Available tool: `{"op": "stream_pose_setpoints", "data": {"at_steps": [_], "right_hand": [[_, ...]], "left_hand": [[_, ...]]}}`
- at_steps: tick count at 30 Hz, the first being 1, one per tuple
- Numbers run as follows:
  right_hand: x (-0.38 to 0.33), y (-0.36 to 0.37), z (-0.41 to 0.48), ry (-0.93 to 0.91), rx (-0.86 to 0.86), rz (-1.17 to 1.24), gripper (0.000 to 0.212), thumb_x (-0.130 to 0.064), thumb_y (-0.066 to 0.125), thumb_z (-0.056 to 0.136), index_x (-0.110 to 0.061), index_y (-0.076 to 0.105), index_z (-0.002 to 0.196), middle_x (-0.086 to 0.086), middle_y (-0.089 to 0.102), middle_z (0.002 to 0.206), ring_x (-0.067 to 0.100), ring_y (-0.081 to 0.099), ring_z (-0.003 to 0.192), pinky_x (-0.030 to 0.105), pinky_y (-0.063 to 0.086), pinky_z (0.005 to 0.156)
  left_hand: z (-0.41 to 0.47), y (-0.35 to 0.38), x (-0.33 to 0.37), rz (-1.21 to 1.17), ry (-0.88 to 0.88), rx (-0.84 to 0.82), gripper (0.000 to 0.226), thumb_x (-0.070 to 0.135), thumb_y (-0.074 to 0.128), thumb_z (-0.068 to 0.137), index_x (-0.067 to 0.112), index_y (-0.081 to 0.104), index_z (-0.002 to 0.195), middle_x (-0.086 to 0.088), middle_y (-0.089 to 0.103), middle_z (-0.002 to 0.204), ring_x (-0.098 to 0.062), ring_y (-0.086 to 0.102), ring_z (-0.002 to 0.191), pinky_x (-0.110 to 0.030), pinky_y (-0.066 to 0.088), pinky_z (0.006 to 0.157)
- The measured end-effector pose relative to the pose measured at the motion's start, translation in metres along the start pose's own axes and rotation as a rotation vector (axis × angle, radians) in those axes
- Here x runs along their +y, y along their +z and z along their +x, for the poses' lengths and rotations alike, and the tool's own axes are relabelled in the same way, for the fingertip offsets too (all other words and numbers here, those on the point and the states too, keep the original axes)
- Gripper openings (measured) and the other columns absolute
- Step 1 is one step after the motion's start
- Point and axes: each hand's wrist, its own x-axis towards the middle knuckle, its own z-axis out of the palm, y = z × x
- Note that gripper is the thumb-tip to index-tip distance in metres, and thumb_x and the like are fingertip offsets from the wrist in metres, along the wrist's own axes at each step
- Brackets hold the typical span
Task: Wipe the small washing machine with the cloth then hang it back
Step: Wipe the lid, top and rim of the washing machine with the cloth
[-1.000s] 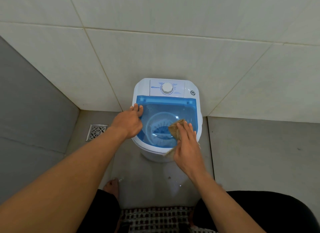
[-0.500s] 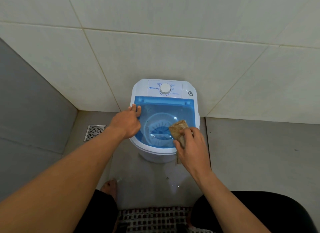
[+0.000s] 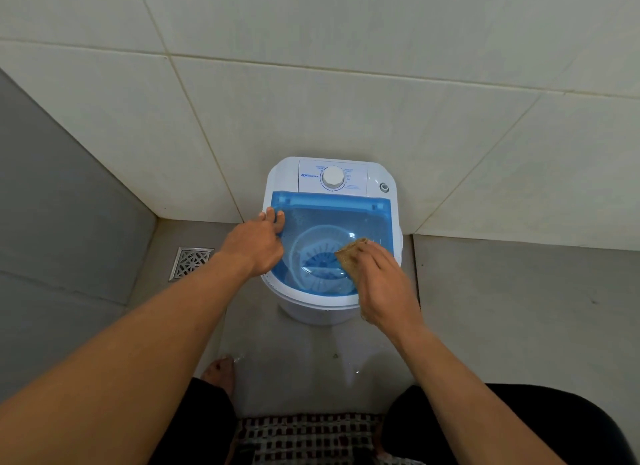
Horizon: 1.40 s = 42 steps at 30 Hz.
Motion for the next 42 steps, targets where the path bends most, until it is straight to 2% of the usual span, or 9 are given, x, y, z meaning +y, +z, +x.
{"op": "stream_pose_setpoints", "data": {"at_steps": [2,4,8,13,20,23,32,37,42], "right_hand": [[-0.001,0.014,-0.004,0.014,-0.020,-0.039,0.046,-0.024,0.036,0.101,-0.011,0.038,0.145,0.006,0.034,0.154,0.022,0.016,0.148,0.044,0.015,0.121],[-0.007,0.026,-0.004,0.032,-0.016,-0.106,0.051,-0.025,0.027,0.102,-0.010,0.030,0.150,0.008,0.026,0.158,0.023,0.008,0.149,0.043,0.007,0.122],[-0.045,0.048,0.000,-0.125,-0.074,-0.132,0.056,-0.008,0.037,0.089,-0.004,0.039,0.145,0.016,0.037,0.152,0.030,0.021,0.146,0.042,0.009,0.121],[-0.089,0.069,0.013,-0.243,-0.112,-0.121,0.065,-0.009,0.029,0.082,-0.005,0.035,0.147,0.016,0.036,0.153,0.031,0.021,0.146,0.042,0.013,0.121],[-0.087,0.076,0.014,-0.564,-0.186,-0.239,0.045,-0.011,0.033,0.095,-0.003,0.048,0.137,0.017,0.046,0.144,0.036,0.030,0.141,0.048,0.025,0.116],[-0.061,0.065,0.003,-0.652,-0.147,-0.322,0.046,-0.015,0.031,0.099,-0.008,0.040,0.144,0.014,0.040,0.151,0.033,0.026,0.144,0.045,0.026,0.116],[0.015,0.027,-0.038,-0.228,-0.044,-0.191,0.071,-0.009,0.051,0.092,-0.012,0.015,0.154,0.013,0.017,0.160,0.028,0.010,0.149,0.048,0.014,0.119],[0.004,0.025,-0.025,0.226,0.124,0.029,0.046,-0.016,0.031,0.103,-0.014,0.031,0.149,0.008,0.018,0.161,0.020,0.001,0.150,0.033,-0.007,0.121],[-0.052,0.060,-0.023,-0.036,0.115,-0.085,0.062,0.002,0.041,0.088,-0.004,0.031,0.148,0.020,0.025,0.156,0.032,0.007,0.149,0.044,0.004,0.122]], "left_hand": [[0.000,-0.001,0.000,0.001,-0.002,-0.010,0.058,0.022,0.026,0.099,0.015,0.012,0.155,-0.006,0.009,0.163,-0.028,0.024,0.145,-0.043,0.032,0.111],[0.000,-0.002,-0.001,0.005,-0.001,-0.018,0.058,0.022,0.026,0.099,0.015,0.012,0.155,-0.006,0.008,0.163,-0.028,0.024,0.145,-0.043,0.032,0.111],[0.001,-0.004,-0.001,0.023,0.009,-0.037,0.057,0.026,0.021,0.100,0.013,0.011,0.155,-0.009,0.009,0.163,-0.030,0.028,0.143,-0.044,0.033,0.110],[0.005,-0.006,0.002,0.049,0.013,-0.062,0.056,0.027,0.015,0.102,0.005,0.012,0.153,-0.015,0.010,0.162,-0.031,0.022,0.146,-0.043,0.027,0.112],[0.003,-0.008,0.003,0.007,-0.008,-0.082,0.055,0.027,0.014,0.103,0.007,0.011,0.154,-0.012,0.008,0.163,-0.028,0.019,0.147,-0.042,0.023,0.114],[0.002,-0.008,0.003,0.006,-0.006,-0.074,0.055,0.027,0.014,0.103,0.007,0.011,0.154,-0.012,0.008,0.163,-0.029,0.021,0.146,-0.043,0.026,0.113],[0.001,-0.005,0.001,-0.047,-0.004,-0.067,0.056,0.030,0.012,0.101,0.011,0.012,0.154,-0.009,0.008,0.163,-0.027,0.021,0.146,-0.043,0.028,0.113],[0.001,-0.005,0.001,-0.059,-0.008,-0.069,0.056,0.031,0.012,0.101,0.011,0.011,0.154,-0.009,0.007,0.163,-0.027,0.020,0.147,-0.043,0.027,0.115],[-0.001,-0.008,0.003,-0.059,-0.015,-0.065,0.056,0.030,0.013,0.102,0.012,0.011,0.154,-0.008,0.007,0.163,-0.026,0.020,0.147,-0.042,0.027,0.115]]}}
